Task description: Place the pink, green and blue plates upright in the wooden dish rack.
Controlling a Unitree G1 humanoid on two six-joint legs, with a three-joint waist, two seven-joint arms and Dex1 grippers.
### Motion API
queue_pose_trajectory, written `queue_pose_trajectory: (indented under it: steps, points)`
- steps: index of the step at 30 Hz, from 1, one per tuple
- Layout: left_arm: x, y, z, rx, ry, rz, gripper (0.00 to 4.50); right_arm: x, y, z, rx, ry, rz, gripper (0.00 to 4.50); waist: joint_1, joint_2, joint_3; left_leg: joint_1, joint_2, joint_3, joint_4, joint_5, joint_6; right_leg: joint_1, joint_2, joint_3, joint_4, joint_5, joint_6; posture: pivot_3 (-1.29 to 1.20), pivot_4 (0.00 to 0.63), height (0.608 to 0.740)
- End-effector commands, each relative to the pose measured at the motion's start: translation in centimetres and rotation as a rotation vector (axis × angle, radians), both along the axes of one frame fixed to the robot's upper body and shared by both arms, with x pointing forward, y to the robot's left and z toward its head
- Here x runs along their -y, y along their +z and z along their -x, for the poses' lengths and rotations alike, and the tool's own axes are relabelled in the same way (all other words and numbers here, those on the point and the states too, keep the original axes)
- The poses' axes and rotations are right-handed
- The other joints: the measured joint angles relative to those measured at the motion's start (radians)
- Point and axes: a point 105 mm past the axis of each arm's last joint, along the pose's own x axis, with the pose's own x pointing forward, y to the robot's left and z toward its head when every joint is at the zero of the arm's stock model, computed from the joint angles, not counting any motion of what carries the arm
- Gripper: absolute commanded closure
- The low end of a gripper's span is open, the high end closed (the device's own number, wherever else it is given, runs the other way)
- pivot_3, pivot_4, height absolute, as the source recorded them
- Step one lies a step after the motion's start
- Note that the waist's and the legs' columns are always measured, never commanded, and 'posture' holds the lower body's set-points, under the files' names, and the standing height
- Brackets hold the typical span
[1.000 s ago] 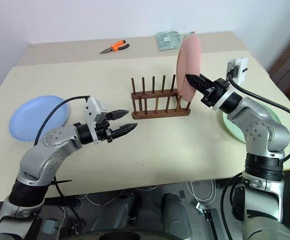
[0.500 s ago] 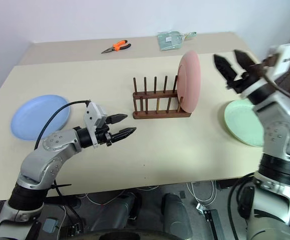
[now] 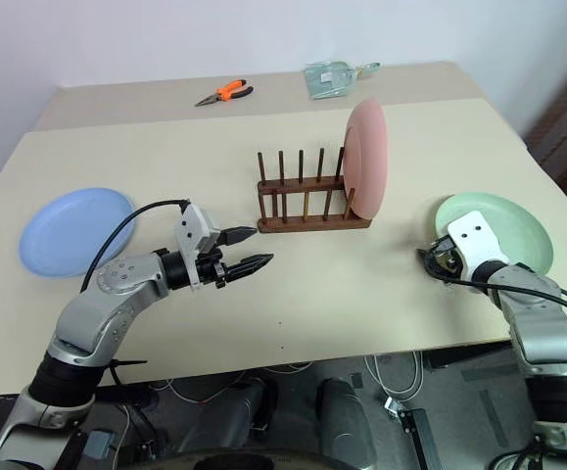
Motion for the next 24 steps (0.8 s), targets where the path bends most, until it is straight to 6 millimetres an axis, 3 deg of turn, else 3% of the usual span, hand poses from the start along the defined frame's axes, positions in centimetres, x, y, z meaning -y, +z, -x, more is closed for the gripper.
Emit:
queue_pose_trajectory:
  steps: [1,5,9,10,12,14,17,21,24]
  points:
    - [0.1,0.7,0.2,0.045,-0.015,-0.003,1.41,1.1,0.3,-0.3,0.015,-0.052,0.022,2.35,0.003,0.0,0.0,0.0,0.0,0.0,0.0,0.0,0.0,0.0,0.0,0.0,0.0,0.0,0.0,0.0,0.15,0.727]
    - [0.0,0.6,0.2,0.045,-0.009,-0.008,1.41,0.6,1.3,-0.9,0.058,-0.036,0.022,4.42,0.0,0.0,0.0,0.0,0.0,0.0,0.0,0.0,0.0,0.0,0.0,0.0,0.0,0.0,0.0,0.0,0.15,0.727]
    - [-0.2,0.6,0.1,0.047,0.006,-0.012,1.41,0.0,3.5,-1.5,0.155,-0.011,0.034,4.47,-0.002,0.0,0.0,0.0,0.0,0.0,0.0,0.0,0.0,0.0,0.0,0.0,0.0,0.0,0.0,0.0,0.15,0.727]
    - [-0.6,0.5,-0.1,0.049,0.022,-0.017,1.41,-0.7,5.7,-2.0,0.246,0.014,0.013,4.47,-0.002,0.0,0.0,0.0,0.0,0.0,0.0,0.0,0.0,0.0,0.0,0.0,0.0,0.0,0.0,0.0,0.15,0.727]
    - [-1.7,0.2,-0.8,0.05,0.073,-0.03,1.41,-2.8,13.1,-2.7,0.524,0.083,-0.094,4.47,-0.01,0.005,0.003,0.0,0.0,0.0,0.0,0.0,0.0,0.0,0.0,0.0,0.0,0.0,0.0,0.0,0.15,0.727]
    - [-2.4,0.0,-1.2,0.056,0.107,-0.04,1.41,-5.1,19.3,-2.0,0.734,0.19,-0.241,4.47,-0.015,0.012,0.007,0.0,0.0,0.002,0.001,0.0,0.0,-0.001,0.001,0.002,0.0,0.001,0.003,0.0,0.15,0.727]
    - [-3.3,-0.2,-1.8,0.071,0.155,-0.04,1.41,-7.8,25.1,-0.2,0.884,0.343,-0.517,4.47,-0.006,0.01,0.007,0.0,0.001,0.0,-0.002,0.001,0.001,-0.002,0.001,0.0,0.001,0.002,0.003,0.0,0.15,0.727]
    - [-4.8,-0.3,-2.8,0.11,0.248,-0.037,1.41,-12.1,29.4,4.2,0.869,0.725,-0.918,4.47,0.01,0.004,0.005,0.0,0.001,-0.006,-0.002,-0.001,0.001,0.0,0.002,-0.004,-0.002,0.001,0.001,0.0,0.15,0.727]
    - [-5.5,-0.6,-2.9,0.119,0.275,-0.04,1.41,-16.5,29.0,5.9,0.697,0.943,-1.128,4.47,0.011,0.005,0.005,-0.001,0.0,-0.003,-0.001,-0.002,0.003,-0.001,0.001,-0.001,-0.003,0.001,0.001,0.0,0.15,0.727]
